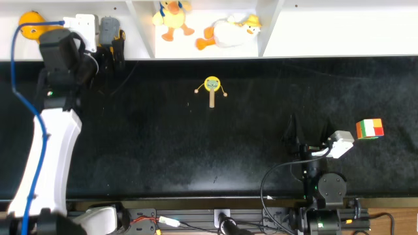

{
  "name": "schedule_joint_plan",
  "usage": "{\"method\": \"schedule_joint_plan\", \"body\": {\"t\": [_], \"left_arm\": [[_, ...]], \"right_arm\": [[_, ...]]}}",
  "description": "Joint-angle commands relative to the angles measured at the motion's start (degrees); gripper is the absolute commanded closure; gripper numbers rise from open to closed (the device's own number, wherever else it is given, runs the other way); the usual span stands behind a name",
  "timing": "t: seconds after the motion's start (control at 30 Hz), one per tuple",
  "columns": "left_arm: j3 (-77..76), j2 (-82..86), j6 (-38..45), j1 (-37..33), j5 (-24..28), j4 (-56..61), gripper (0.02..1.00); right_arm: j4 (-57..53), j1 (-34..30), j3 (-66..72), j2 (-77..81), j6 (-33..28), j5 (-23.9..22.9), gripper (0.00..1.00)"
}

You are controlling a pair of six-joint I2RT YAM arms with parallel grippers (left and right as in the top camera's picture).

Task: Store Toys

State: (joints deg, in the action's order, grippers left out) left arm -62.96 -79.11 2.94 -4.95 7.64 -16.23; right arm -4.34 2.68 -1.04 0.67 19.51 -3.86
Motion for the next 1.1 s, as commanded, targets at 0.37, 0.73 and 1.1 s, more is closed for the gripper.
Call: {"method": "schedule_joint_plan", "body": {"t": [0.37,0.73,1.1], "left_arm": [[-0.1,16.7,-3.5,-0.5,-12.3,-27.8,0.023],[4.3,21.1,-5.0,-0.5,-9.9,-28.7,0.02],[4.4,21.1,-4.9,-0.5,-8.8,-29.2,0.023]], "right_arm": [[0.2,0.3,0.8,-0.5,0.2,-0.5,0.005],[0.2,0.3,0.8,-0.5,0.2,-0.5,0.005],[0.2,0.3,0.8,-0.5,0.2,-0.5,0.009]]}}
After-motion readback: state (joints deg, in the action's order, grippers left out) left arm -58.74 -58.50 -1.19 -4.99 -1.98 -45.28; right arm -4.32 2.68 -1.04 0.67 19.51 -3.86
